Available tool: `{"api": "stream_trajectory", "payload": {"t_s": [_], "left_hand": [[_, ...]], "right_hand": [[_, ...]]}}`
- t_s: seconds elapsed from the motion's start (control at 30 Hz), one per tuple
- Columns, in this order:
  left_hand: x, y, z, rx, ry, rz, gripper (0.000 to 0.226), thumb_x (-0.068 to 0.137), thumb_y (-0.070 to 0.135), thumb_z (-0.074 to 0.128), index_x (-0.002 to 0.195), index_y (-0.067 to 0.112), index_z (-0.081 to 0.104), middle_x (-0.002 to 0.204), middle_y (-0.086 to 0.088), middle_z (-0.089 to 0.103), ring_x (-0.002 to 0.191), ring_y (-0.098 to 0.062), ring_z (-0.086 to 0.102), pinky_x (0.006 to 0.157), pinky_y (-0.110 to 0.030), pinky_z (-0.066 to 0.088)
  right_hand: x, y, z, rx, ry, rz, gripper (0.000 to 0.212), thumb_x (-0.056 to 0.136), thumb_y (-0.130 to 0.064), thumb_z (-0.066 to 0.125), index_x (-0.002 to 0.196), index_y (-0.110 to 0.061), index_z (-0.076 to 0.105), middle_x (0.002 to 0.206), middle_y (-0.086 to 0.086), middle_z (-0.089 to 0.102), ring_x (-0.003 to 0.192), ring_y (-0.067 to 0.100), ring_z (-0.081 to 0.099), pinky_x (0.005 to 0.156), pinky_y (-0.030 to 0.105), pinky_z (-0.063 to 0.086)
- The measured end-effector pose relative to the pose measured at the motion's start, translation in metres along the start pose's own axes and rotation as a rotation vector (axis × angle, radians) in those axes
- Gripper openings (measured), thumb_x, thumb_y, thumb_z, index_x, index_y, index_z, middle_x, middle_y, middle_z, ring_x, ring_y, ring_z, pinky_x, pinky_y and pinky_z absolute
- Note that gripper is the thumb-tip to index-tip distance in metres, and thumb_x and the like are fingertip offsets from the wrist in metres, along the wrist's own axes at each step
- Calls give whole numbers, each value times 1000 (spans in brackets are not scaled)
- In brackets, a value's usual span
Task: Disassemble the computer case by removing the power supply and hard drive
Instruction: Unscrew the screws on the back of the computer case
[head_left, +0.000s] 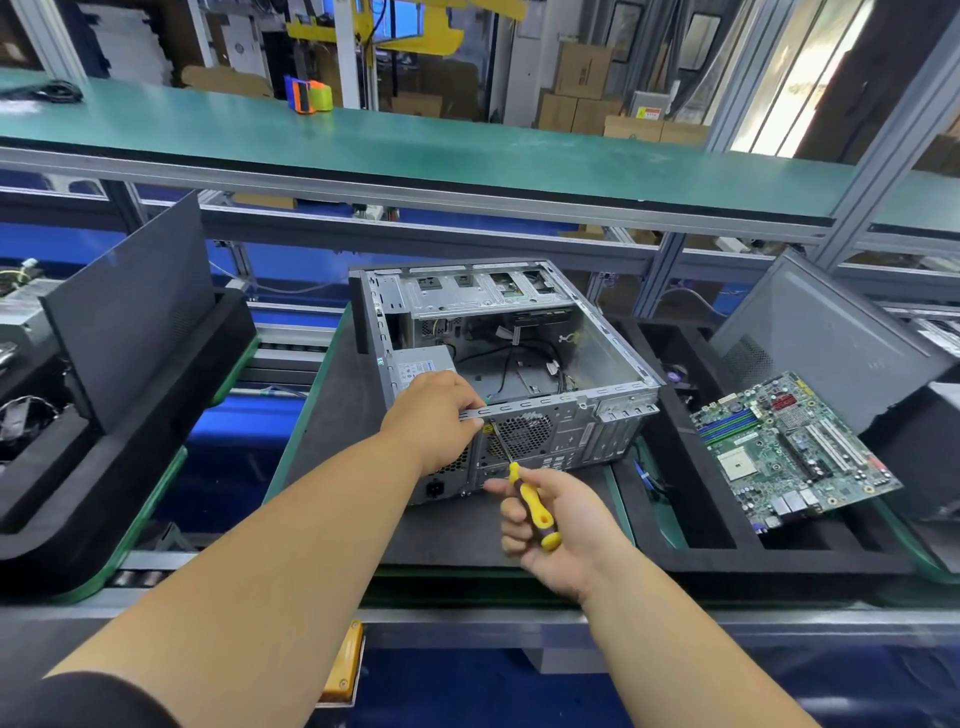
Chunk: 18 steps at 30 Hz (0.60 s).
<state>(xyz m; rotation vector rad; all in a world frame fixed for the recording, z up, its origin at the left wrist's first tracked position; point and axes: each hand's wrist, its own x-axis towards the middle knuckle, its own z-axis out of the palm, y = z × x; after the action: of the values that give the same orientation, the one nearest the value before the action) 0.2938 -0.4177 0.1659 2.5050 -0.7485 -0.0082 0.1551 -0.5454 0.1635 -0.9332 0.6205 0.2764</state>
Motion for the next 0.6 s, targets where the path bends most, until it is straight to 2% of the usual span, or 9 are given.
{"api": "stream_trajectory", "payload": {"t_s": [0.07,0.17,0.27,0.37,0.4,0.43,0.5,0.6], "left_hand": [[0,0,0,6,1,4,24,95,32,61,116,25,68,125,8,55,125,-17,38,107,-36,36],[1,0,1,11,1,4,23,95,32,61,116,25,68,125,8,56,125,-17,38,107,-36,36],[1,0,1,16,0,6,24,95,32,61,117,26,68,126,9,55,126,-17,37,107,-36,35],[1,1,1,7,6,2,23,95,32,61,116,26,68,125,9,55,126,-17,37,107,-35,35],[1,1,1,3,7,-1,23,95,32,61,115,26,68,125,10,55,126,-17,37,107,-36,35],[0,0,1,-1,10,-4,22,95,31,61,115,26,68,124,10,55,126,-17,37,107,-36,36],[0,0,0,-2,9,-7,23,95,31,61,115,26,68,124,10,55,126,-16,37,106,-37,36],[0,0,0,5,1,-7,25,95,32,61,118,26,67,125,10,55,127,-16,37,106,-36,36]], "right_hand": [[0,0,-3,131,-63,36,32,98,-27,47,86,-2,62,52,2,38,43,13,28,45,25,23],[4,2,-1,-69,31,-12,37,104,-33,41,81,-8,56,49,0,38,41,13,30,41,23,26],[0,-3,6,-625,269,-146,37,105,-37,39,80,-14,53,55,-1,44,46,15,35,50,28,29],[-5,-1,4,-1469,535,-413,29,104,-41,39,89,-17,48,80,-1,56,68,22,46,57,33,30],[-6,2,4,-1614,586,-494,26,103,-41,39,95,-19,47,86,-2,59,72,22,47,58,34,30],[-7,5,3,-1629,603,-559,24,103,-40,40,96,-19,47,87,-3,60,73,22,48,57,34,30],[-5,7,1,-1407,535,-539,25,100,-39,45,89,-17,49,77,-4,59,68,20,49,53,34,30],[-4,0,5,-702,342,-209,33,102,-37,46,88,-12,63,54,-1,56,51,14,41,50,29,28]]}}
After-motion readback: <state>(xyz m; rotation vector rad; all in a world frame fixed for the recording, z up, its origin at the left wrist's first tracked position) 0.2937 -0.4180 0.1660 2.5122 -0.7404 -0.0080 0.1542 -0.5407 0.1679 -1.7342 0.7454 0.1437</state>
